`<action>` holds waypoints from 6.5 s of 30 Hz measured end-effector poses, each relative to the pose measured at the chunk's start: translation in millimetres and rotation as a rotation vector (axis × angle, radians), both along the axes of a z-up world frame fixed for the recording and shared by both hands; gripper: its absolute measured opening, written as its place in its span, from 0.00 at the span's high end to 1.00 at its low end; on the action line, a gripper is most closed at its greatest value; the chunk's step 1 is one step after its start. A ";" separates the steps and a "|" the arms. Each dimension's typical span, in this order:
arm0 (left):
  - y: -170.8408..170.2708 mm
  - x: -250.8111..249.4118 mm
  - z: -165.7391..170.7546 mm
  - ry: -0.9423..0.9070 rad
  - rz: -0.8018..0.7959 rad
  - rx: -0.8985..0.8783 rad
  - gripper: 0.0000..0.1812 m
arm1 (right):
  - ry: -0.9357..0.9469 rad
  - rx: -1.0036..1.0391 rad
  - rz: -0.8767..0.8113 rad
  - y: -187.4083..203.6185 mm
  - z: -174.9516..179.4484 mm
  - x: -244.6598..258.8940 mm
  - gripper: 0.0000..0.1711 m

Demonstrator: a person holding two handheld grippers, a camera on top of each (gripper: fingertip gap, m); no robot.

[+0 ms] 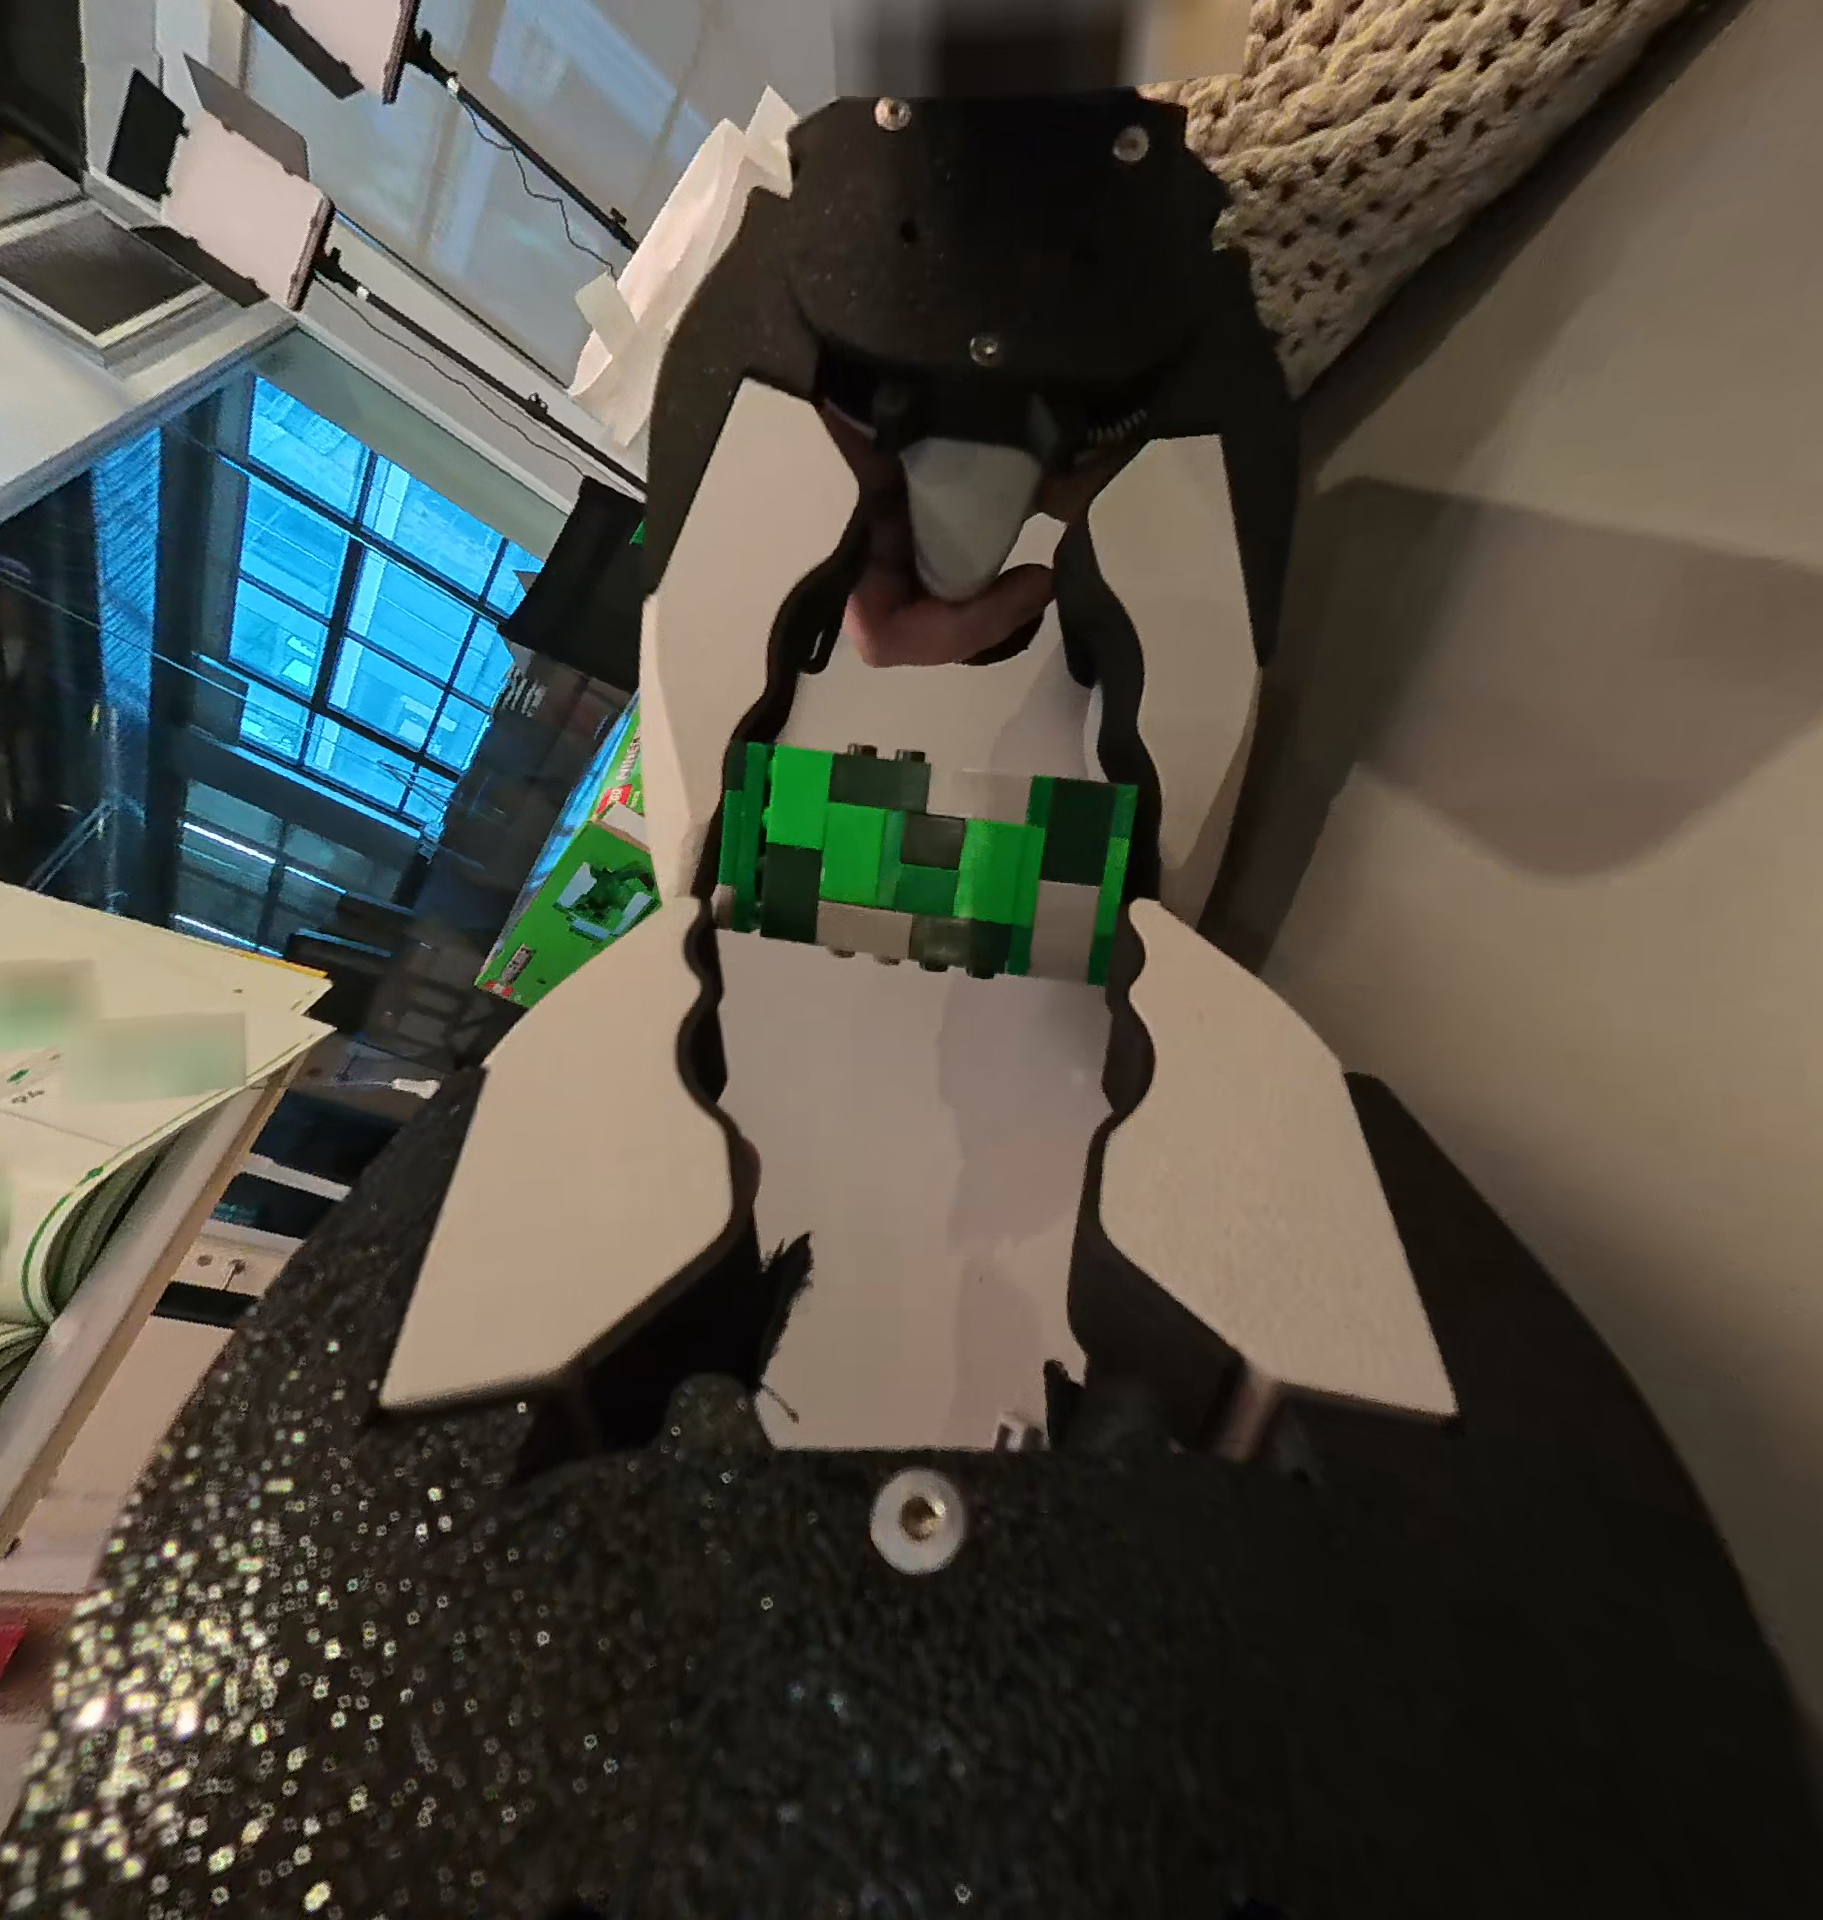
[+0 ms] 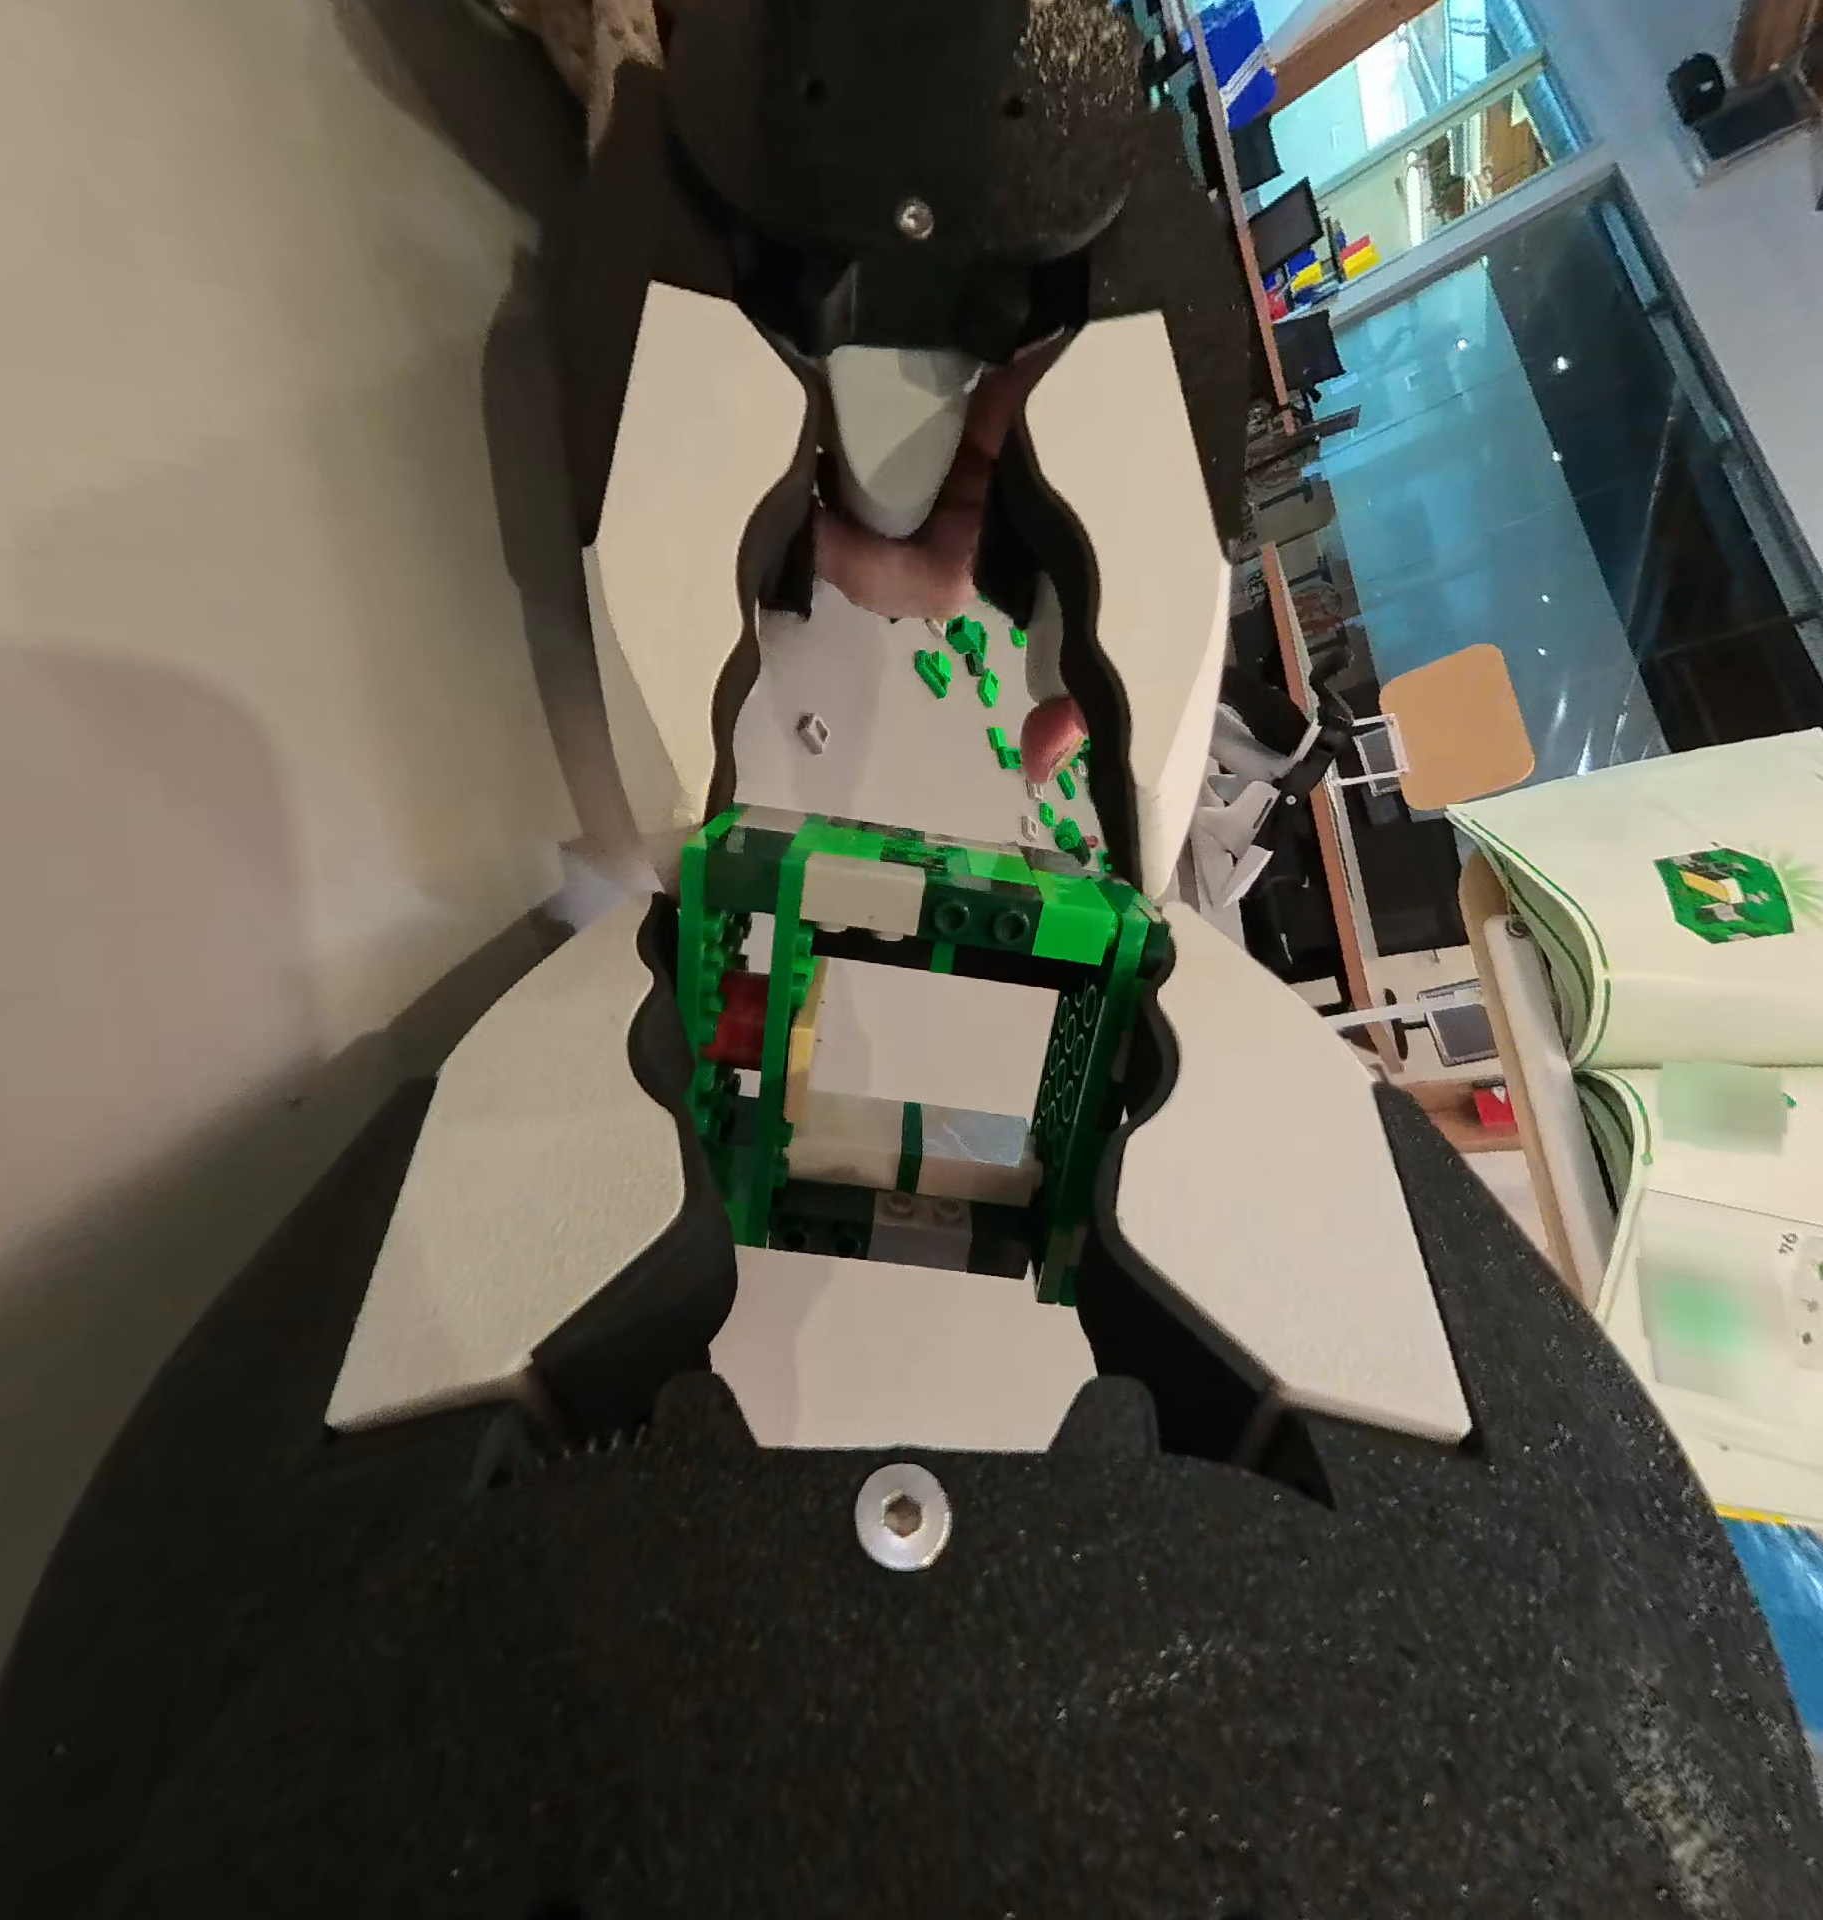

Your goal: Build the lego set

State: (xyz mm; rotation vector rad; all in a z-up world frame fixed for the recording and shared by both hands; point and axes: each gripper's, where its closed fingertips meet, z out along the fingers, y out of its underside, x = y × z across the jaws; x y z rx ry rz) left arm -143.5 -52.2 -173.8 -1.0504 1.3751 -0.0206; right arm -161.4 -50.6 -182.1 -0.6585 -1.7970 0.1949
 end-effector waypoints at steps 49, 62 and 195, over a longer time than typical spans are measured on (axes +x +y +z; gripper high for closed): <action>11.4 -2.3 7.0 -0.323 0.314 -0.506 0.75 | 0.002 0.490 -0.215 20.8 2.1 0.2 0.52; 14.8 -5.6 1.5 -0.315 0.334 -0.555 0.76 | -0.031 0.475 -0.217 20.2 -1.8 -1.4 0.54; 27.2 78.5 62.9 -0.438 0.372 -0.461 0.66 | 0.456 -1.171 0.551 -4.4 129.8 72.1 0.80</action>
